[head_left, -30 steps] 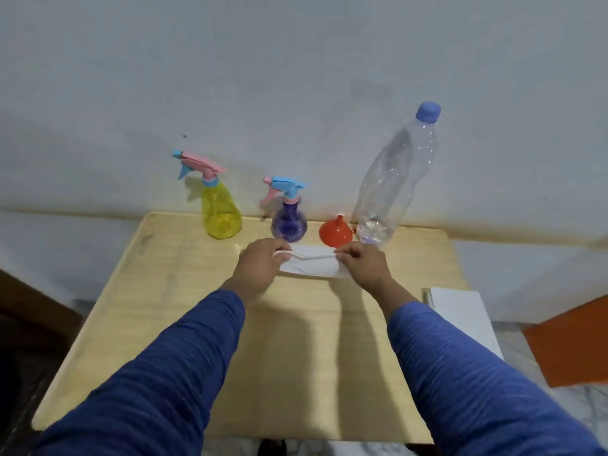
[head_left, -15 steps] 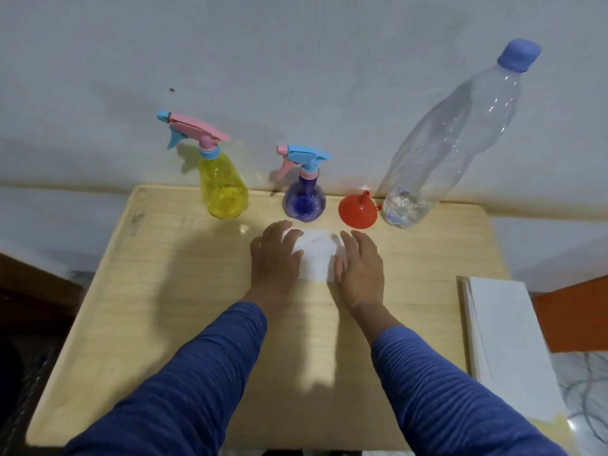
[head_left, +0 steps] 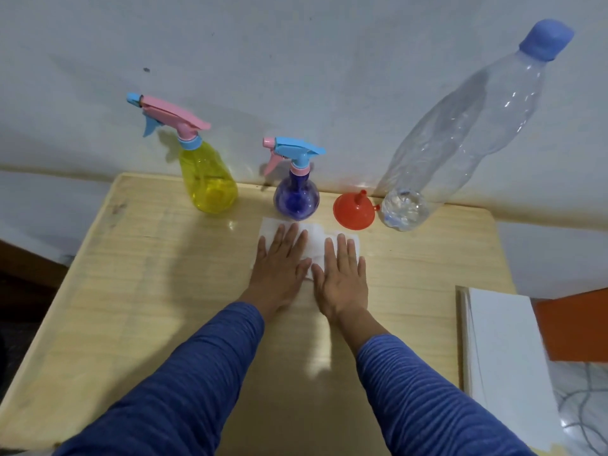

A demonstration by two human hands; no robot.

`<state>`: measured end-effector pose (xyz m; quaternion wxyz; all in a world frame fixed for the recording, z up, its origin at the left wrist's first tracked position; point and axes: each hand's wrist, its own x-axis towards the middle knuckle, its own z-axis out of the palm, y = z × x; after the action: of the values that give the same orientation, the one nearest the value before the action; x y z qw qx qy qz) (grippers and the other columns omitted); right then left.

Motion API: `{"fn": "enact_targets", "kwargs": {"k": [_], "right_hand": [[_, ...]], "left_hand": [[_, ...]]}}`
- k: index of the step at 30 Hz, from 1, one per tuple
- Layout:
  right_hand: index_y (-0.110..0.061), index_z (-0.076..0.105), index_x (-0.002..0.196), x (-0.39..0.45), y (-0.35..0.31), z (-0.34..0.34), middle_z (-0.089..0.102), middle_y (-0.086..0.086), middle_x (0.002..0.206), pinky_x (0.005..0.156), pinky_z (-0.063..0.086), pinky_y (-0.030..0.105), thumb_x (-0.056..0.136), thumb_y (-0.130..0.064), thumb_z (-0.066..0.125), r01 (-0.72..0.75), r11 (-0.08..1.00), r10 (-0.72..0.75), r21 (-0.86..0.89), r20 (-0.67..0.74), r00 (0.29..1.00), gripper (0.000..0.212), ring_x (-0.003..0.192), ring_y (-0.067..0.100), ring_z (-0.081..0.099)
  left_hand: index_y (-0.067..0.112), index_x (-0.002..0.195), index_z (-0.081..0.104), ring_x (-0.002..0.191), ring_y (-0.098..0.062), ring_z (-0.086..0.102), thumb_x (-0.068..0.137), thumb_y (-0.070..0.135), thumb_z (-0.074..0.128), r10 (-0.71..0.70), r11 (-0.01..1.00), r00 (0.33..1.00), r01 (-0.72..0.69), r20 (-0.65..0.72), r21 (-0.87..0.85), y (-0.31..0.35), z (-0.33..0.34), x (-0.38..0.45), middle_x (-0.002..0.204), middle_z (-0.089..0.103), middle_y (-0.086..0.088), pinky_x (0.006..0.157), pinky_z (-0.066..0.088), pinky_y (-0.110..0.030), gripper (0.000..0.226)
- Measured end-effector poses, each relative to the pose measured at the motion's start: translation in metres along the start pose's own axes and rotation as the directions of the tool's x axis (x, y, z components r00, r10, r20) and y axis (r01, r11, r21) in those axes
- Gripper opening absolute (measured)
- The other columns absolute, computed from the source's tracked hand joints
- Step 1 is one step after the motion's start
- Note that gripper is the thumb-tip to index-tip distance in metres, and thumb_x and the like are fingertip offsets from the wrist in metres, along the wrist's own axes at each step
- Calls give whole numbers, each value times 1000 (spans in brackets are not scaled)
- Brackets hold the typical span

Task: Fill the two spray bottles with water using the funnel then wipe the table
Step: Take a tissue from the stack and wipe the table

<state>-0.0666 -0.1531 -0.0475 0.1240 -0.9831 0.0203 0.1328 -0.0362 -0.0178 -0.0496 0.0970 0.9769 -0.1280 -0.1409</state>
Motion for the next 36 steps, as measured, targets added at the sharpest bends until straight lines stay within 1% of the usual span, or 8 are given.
{"fn": "enact_targets", "kwargs": {"k": [3,8,13,20,25,27,31,36], "right_hand": [[-23,-9,149,4,1,-4,-20,1,157,116,-11,38,100,-43,13,1,1000,-1,7,16,1000,57,143,18,-22],[-37,-5,147,4,-3,-6,-18,3,157,116,-9,40,101,-41,13,47,999,-47,-12,25,999,50,144,20,-20],[-37,-4,147,9,-25,-4,-17,4,157,117,-8,42,101,-40,14,103,994,-101,-35,40,994,50,144,20,-19],[-36,-3,148,9,-96,16,-17,3,157,117,-7,41,100,-42,14,135,990,-134,-24,56,989,51,145,20,-18],[-30,-4,149,4,-162,38,-16,0,158,117,-7,40,101,-41,14,159,987,-158,-15,60,986,52,145,18,-18],[-28,-3,149,2,-184,46,-13,-2,158,117,-6,39,101,-37,15,156,988,-156,4,31,987,52,145,17,-16],[-25,-1,150,-4,-211,56,-8,-5,159,117,-4,37,101,-32,16,146,989,-146,13,1,989,51,146,14,-11],[-22,-1,150,-21,-244,66,-8,-3,159,118,-4,39,102,-32,15,179,984,-179,-7,38,983,52,146,16,-11]], "left_hand": [[20,148,-10,144,-17,-17,100,39,14,-39,999,999,38,-35,-31,7,0,3,158,-14,1,115,-9,-44,57],[17,148,-10,145,-17,-14,102,33,13,-78,997,996,77,-51,-29,5,0,-5,158,-12,0,118,-6,-43,55],[16,148,-11,145,-18,-12,102,31,14,-110,994,991,109,-74,-7,-18,-2,-15,158,-12,0,118,-4,-42,55],[13,149,-7,146,-20,-8,102,30,18,-132,991,986,129,-104,-32,-92,-9,-41,159,-7,-3,117,-1,-42,56],[13,149,-5,146,-19,-8,103,29,17,-127,991,989,124,-80,-44,-151,-17,-62,159,-6,-1,117,-1,-37,54],[14,149,-2,146,-18,-6,103,27,18,-106,994,992,104,-65,-42,-166,-19,-64,159,-3,0,117,1,-36,52],[12,150,2,146,-18,0,103,25,21,-78,997,992,75,-104,-33,-183,-20,-70,159,4,0,116,9,-34,52],[13,150,4,146,-18,1,103,23,22,-93,996,990,91,-106,-15,-224,-22,-99,159,4,-1,116,8,-35,51]]}}
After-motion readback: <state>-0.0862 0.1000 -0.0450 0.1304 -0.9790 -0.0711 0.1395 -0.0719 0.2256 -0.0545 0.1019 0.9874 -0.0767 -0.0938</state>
